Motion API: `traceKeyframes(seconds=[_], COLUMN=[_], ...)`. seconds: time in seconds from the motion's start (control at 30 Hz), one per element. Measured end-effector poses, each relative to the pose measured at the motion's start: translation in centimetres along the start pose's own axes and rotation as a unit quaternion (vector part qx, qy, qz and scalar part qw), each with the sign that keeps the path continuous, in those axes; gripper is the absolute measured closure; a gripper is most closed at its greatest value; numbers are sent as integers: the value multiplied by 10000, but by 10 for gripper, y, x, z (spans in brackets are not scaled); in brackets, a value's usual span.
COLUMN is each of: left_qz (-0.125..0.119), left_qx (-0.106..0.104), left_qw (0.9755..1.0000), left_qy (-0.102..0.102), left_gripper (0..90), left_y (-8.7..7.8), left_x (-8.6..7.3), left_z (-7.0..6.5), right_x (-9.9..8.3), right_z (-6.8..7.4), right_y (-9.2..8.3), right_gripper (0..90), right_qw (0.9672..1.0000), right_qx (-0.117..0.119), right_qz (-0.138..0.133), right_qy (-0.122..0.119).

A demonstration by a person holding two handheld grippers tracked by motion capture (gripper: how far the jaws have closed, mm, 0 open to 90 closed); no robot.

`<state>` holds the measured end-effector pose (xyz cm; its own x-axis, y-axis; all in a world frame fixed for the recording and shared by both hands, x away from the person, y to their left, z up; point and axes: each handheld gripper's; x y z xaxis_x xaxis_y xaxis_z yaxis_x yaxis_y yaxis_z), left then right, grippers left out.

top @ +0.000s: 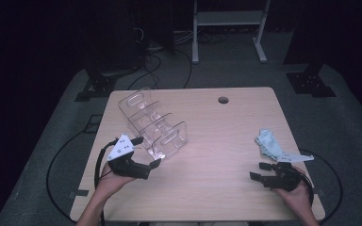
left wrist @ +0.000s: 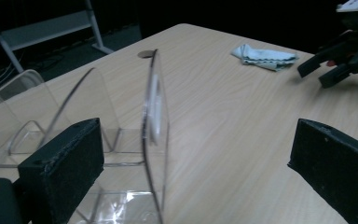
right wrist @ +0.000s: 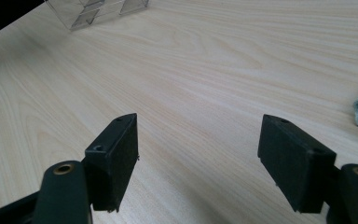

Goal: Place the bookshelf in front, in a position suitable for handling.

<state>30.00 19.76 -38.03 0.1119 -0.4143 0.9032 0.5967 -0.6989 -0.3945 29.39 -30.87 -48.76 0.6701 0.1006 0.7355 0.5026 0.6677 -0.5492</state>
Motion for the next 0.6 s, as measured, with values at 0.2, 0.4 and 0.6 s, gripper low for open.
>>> traceKeyframes(seconds=[0.2, 0.4, 0.6], left_qz=[164, 324, 535], left_qx=[87, 132, 228], left_qw=[9998, 9994, 9983], left_qy=[-33, -51, -72], left_gripper=[16, 16, 16], left_y=[10, 21, 33], left_x=[1, 1, -3], left_z=[18, 31, 41], right_x=[1, 1, 2], right_z=[1, 2, 3], right_y=[1, 1, 1], right_gripper=[282, 281, 281], right_qw=[10000, 10000, 9999], right_qx=[24, 68, 77], right_qz=[8, 18, 13], right_qy=[-31, -65, -77])
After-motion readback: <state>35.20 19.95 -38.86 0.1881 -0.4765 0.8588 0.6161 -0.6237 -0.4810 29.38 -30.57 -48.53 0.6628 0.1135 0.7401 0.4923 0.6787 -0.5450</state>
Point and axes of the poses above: each handheld gripper's, and its own axes: y roughly forward along the jaws, x roughly out of its top, z roughly to its left, and after that the axes turned 7 degrees about y, right-handed
